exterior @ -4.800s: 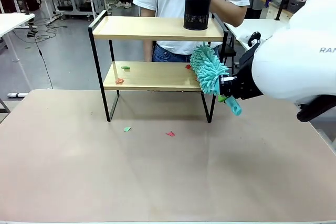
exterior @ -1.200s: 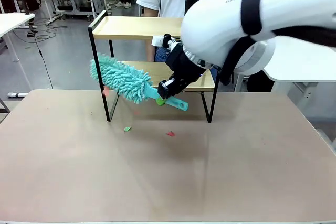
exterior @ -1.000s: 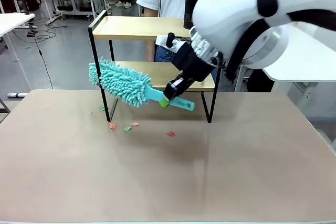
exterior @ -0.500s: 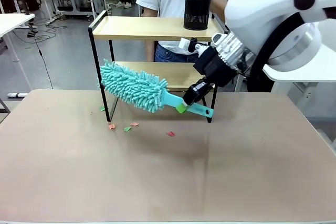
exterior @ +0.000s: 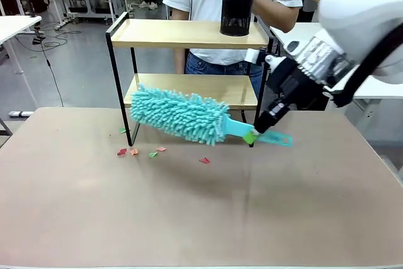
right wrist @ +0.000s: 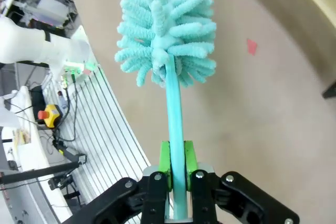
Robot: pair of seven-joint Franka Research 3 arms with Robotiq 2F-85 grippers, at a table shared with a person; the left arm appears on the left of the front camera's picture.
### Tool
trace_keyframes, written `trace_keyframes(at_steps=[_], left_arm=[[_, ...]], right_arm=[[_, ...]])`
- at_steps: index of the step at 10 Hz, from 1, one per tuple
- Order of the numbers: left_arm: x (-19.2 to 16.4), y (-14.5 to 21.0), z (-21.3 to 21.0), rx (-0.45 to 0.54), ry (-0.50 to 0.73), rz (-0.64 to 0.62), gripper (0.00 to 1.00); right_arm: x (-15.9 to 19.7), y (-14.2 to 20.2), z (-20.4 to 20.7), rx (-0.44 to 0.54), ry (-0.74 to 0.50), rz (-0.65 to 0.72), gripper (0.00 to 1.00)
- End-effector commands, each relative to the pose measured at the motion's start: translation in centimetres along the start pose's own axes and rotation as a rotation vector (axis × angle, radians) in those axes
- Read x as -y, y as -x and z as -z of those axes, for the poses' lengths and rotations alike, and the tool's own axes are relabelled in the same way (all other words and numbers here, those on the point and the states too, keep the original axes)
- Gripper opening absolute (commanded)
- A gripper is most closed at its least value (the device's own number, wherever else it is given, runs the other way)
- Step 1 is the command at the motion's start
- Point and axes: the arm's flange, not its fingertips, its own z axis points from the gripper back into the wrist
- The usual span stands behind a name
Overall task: Clean the shelf.
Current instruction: Clean the remaining tier of the Shelf with the Duster once objects are removed.
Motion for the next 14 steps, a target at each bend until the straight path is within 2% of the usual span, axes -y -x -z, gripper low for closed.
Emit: trace_keyframes(at_steps=[1,4,6,8,10,11,12,13,14], left_arm=[[0.0,0.0,0.0,0.012,0.022,0.023,1.0],[0.0,0.0,0.0,0.012,0.022,0.023,1.0],[0.0,0.0,0.0,0.012,0.022,0.023,1.0],[0.0,0.0,0.0,0.012,0.022,0.023,1.0],[0.0,0.0,0.0,0.012,0.022,0.023,1.0],[0.0,0.0,0.0,0.012,0.022,0.023,1.0],[0.0,0.0,0.0,0.012,0.022,0.023,1.0],[0.0,0.0,0.0,0.012,0.022,0.023,1.0],[0.0,0.0,0.0,0.012,0.022,0.023,1.0]], right_arm=[[0.1,1.8,-1.1,0.036,-0.001,-0.005,0.13],[0.4,2.0,-0.8,0.04,-0.019,0.005,0.13],[1.4,3.8,-2.2,0.06,-0.087,0.084,0.13],[3.3,11.2,-6.9,0.183,-0.296,0.284,0.13],[4.7,20.6,-11.1,0.28,-0.478,0.448,0.13],[5.4,26.0,-12.6,0.302,-0.532,0.593,0.13],[5.9,30.5,-13.5,0.369,-0.602,0.686,0.13],[6.4,34.6,-13.6,0.444,-0.584,0.867,0.13],[6.6,37.8,-13.0,0.568,-0.61,0.887,0.13]])
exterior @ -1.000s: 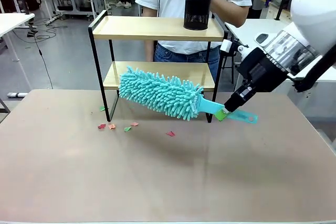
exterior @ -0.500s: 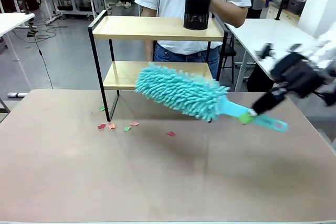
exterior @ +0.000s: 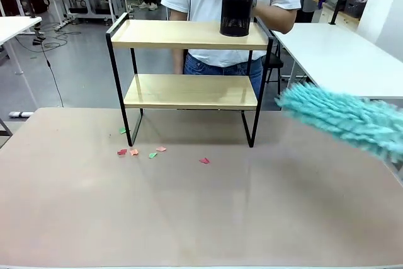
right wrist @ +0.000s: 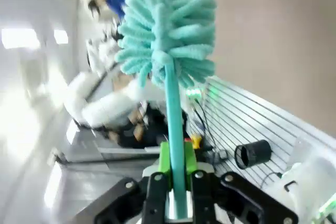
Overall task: Clean the shelf.
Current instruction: Clean the remaining tier of the Shelf with the Duster once objects are removed, then hand the Duster back to the human.
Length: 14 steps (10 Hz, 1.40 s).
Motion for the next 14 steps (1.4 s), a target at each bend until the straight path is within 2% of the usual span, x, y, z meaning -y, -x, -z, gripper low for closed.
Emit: trace_keyframes(at_steps=[1,2,3,4,14], left_arm=[[0.0,0.0,0.1,0.011,0.022,0.023,1.0],[0.0,0.0,0.1,0.011,0.022,0.023,1.0],[0.0,0.0,0.1,0.011,0.022,0.023,1.0],[0.0,0.0,0.1,0.011,0.022,0.023,1.0],[0.0,0.0,0.1,0.011,0.022,0.023,1.0]], right_arm=[[4.6,2.0,1.0,0.188,-0.105,0.05,0.13],[6.1,2.4,1.3,0.266,-0.133,0.069,0.13],[6.5,1.6,2.7,0.337,-0.063,0.108,0.13],[4.6,2.6,-3.2,0.187,-0.08,0.11,0.13],[4.6,2.6,-3.2,0.187,-0.08,0.11,0.13]])
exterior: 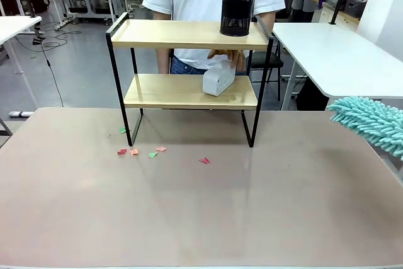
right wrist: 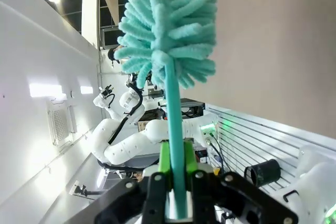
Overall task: Clean the shelf.
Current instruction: Hand the Duster back to the human.
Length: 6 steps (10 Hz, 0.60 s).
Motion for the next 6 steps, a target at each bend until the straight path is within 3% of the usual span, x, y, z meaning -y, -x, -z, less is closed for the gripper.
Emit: trace_keyframes(at_steps=[1,2,3,4,6], left_arm=[[0.0,0.0,0.0,0.0,0.0,0.0,1.0],[1.7,-0.1,0.5,-0.199,0.104,-0.005,1.0],[6.4,1.2,2.3,-0.31,0.144,0.131,1.0],[11.7,3.6,5.1,-0.497,0.17,0.217,1.0],[16.9,9.0,11.0,-0.729,0.141,0.334,1.0]], right_arm=[[-0.4,0.6,-0.2,-0.014,0.002,-0.01,0.13],[0.0,0.0,0.0,0.0,0.0,0.0,0.13],[-5.0,0.3,1.2,-0.106,0.022,-0.192,0.13],[-10.8,0.4,2.2,-0.25,-0.062,-0.353,0.13],[-16.5,3.0,8.3,-0.581,0.005,-0.481,0.13]])
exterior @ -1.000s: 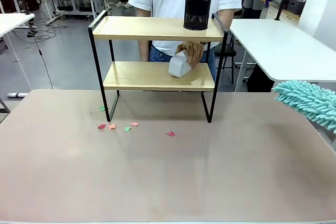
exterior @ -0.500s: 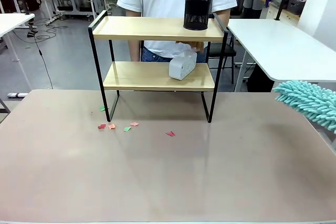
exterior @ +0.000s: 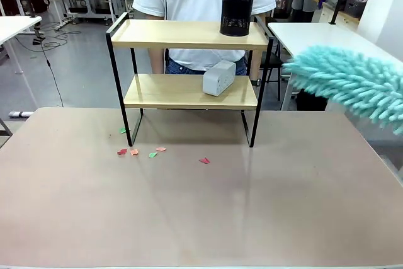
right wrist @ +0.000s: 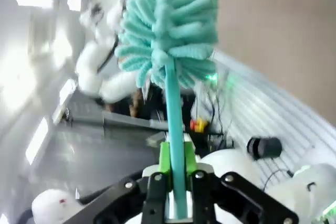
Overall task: Clean the shelf.
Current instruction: Hand the Duster back to the human.
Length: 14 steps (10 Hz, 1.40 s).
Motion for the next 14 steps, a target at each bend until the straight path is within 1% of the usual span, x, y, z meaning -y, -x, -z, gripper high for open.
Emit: trace_keyframes(at_steps=[1,2,3,4,5,6,7,8,9,10,11,12,13,14], left_arm=[[2.2,0.1,6.9,-0.189,-0.015,0.066,1.0],[2.8,1.1,11.2,-0.226,-0.012,0.071,1.0],[3.1,2.0,13.7,-0.258,0.018,0.04,1.0],[4.0,-0.4,7.9,-0.218,-0.015,0.071,1.0],[4.0,-0.4,7.9,-0.218,-0.015,0.071,1.0],[4.0,-0.4,7.9,-0.218,-0.015,0.071,1.0],[4.5,-1.1,9.9,-0.259,-0.009,0.076,1.0],[5.1,-2.7,13.4,-0.239,0.028,0.078,1.0],[5.8,-3.8,15.9,-0.315,0.077,0.085,1.0],[6.0,-4.7,17.9,-0.394,0.114,0.084,1.0],[6.1,-5.2,19.5,-0.418,0.103,0.086,1.0],[6.0,-5.5,21.2,-0.44,0.132,0.073,1.0],[6.0,-5.9,22.8,-0.441,0.148,0.067,1.0],[6.1,-6.1,24.4,-0.471,0.153,0.065,1.0]], right_arm=[[-2.9,-1.7,5.9,-0.288,-0.047,-0.16,0.13],[-2.8,-1.7,9.9,-0.391,-0.03,-0.186,0.13],[-1.9,-1.5,12.9,-0.469,-0.011,-0.185,0.13],[-3.3,-1.4,7.4,-0.295,-0.003,-0.15,0.13],[-3.3,-1.4,7.4,-0.295,-0.003,-0.15,0.13],[-3.6,-2.5,10.6,-0.43,-0.002,-0.181,0.13],[-2.2,-3.6,11.9,-0.552,-0.003,-0.116,0.13],[-1.5,-6.6,14.4,-0.64,0.014,-0.106,0.13],[-1.5,-8.8,15.5,-0.705,-0.02,-0.147,0.13],[-1.0,-10.8,16.3,-0.751,-0.003,-0.096,0.13],[-1.0,-12.0,17.8,-0.788,0.009,-0.097,0.13],[-0.7,-13.2,19.5,-0.802,0.013,-0.082,0.13],[-0.2,-14.2,21.1,-0.805,0.004,-0.084,0.13],[0.1,-15.0,22.2,-0.818,-0.008,-0.095,0.13]])
